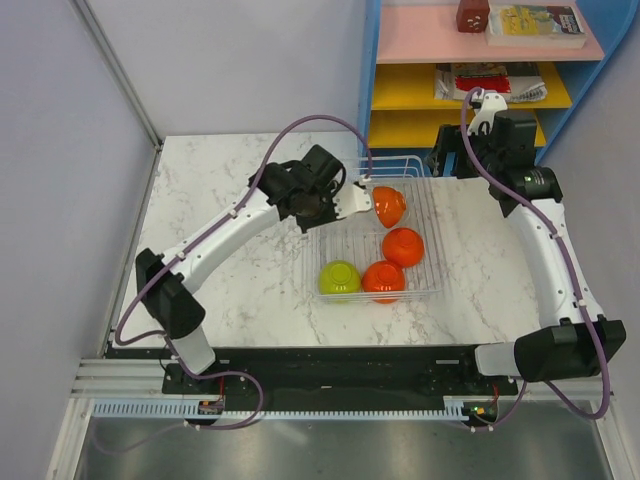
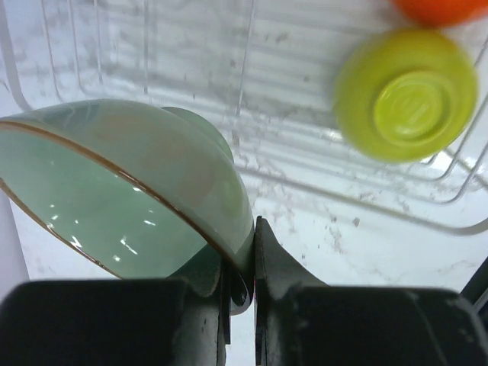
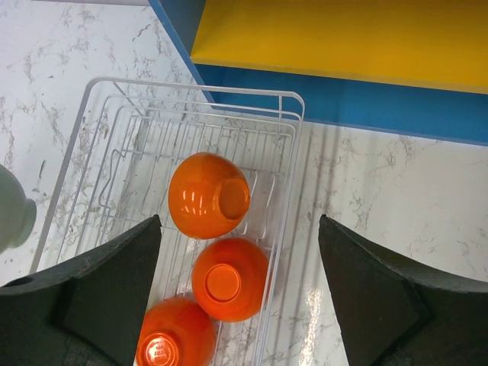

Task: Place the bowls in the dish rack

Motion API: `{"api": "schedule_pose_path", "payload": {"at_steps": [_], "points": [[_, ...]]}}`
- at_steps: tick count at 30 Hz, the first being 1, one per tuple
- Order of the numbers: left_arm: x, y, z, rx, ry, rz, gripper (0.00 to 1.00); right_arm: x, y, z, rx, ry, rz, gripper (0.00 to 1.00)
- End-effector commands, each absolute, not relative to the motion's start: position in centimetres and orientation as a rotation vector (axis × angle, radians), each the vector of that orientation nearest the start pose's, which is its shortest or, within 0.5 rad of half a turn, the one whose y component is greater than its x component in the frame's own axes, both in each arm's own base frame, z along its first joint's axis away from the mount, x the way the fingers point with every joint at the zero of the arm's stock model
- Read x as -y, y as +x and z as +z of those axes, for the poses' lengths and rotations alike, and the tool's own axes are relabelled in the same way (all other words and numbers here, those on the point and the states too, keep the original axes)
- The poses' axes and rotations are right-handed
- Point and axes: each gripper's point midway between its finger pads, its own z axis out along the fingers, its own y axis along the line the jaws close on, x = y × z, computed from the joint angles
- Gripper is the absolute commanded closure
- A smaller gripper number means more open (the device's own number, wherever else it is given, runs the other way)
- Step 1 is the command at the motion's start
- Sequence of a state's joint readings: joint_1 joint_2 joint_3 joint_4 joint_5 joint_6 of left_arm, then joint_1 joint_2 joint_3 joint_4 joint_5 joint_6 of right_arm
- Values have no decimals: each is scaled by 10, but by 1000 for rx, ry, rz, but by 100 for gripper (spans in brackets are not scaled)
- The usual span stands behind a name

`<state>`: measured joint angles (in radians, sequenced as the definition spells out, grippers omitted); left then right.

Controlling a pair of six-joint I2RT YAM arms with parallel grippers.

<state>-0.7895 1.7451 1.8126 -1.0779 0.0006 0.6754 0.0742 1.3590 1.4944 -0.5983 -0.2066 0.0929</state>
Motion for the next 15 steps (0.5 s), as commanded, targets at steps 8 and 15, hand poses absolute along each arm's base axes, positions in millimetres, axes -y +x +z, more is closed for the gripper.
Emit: {"api": "schedule_pose_path", "payload": {"at_steps": [8,15], "points": [[122,372,188,-2206,1294,260,98,-75,390,336,-1966,-112,369,9],[91,399,149,-2300,1200,243,98,-75,389,335,-1962,-108,372,9]]}}
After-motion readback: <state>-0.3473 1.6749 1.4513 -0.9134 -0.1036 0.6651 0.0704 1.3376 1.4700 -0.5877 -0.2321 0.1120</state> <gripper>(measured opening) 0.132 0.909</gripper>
